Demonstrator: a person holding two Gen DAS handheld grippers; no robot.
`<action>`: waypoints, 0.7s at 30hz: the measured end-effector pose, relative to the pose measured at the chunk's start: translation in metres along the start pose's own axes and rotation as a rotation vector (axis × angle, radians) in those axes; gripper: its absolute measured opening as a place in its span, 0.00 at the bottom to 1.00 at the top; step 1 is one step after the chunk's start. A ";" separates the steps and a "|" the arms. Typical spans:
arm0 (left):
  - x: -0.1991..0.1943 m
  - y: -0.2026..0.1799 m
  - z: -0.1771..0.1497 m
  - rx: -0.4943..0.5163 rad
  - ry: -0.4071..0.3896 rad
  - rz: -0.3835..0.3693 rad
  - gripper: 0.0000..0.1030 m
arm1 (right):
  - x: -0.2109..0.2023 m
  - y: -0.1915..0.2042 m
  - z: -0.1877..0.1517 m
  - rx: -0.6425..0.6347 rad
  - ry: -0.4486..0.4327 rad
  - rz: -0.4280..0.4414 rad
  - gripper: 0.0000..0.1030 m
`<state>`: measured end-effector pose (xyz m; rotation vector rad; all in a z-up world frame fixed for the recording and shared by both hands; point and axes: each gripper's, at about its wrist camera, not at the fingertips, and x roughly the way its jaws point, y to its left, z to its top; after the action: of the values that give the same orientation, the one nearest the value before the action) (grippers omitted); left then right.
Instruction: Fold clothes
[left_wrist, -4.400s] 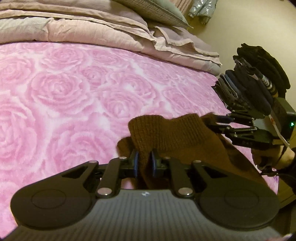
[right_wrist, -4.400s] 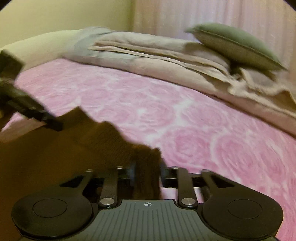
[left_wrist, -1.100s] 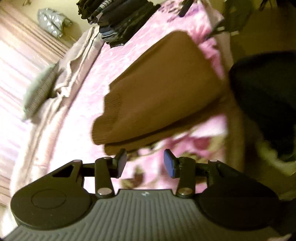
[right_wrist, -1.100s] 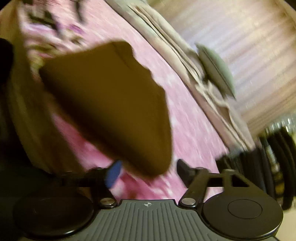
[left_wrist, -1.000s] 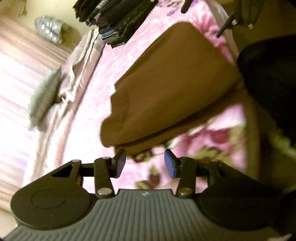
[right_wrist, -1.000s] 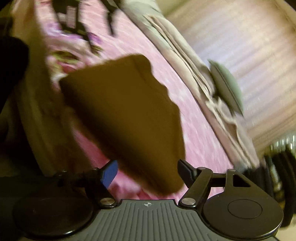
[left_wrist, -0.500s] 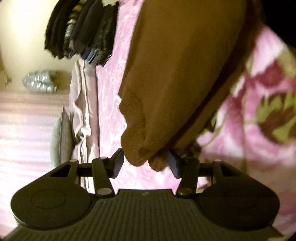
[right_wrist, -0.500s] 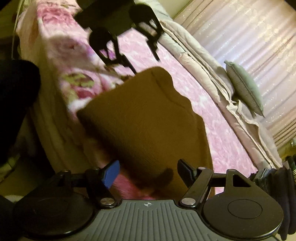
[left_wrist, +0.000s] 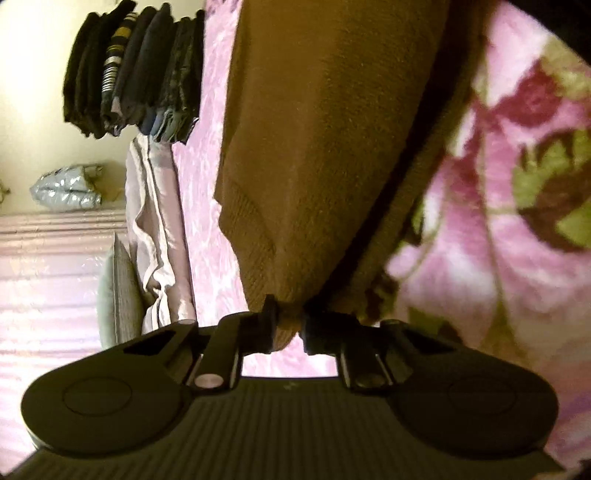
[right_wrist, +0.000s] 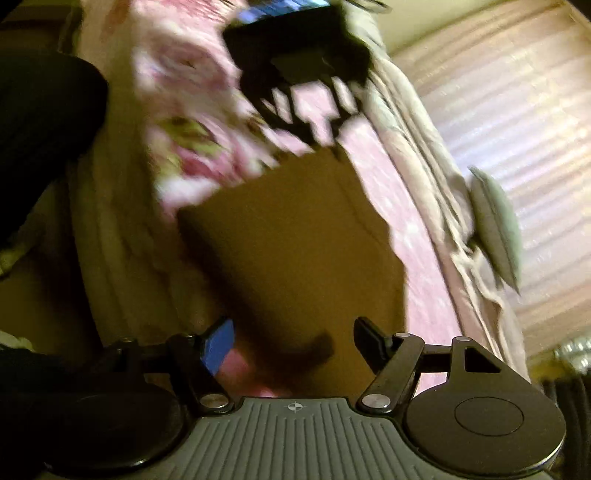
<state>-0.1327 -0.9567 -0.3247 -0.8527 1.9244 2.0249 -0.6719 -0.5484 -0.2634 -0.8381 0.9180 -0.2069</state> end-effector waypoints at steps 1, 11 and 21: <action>-0.001 0.000 0.000 -0.012 0.001 0.002 0.07 | 0.003 -0.005 -0.008 0.000 0.028 -0.021 0.69; -0.001 -0.004 -0.002 -0.058 0.013 -0.023 0.05 | 0.049 -0.035 -0.053 -0.014 0.073 -0.052 0.36; -0.025 0.003 0.019 -0.240 -0.009 -0.060 0.04 | 0.068 -0.089 -0.080 -0.130 0.062 -0.161 0.21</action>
<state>-0.1186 -0.9326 -0.3092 -0.9393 1.6521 2.2492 -0.6758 -0.6860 -0.2683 -1.0322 0.9293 -0.3172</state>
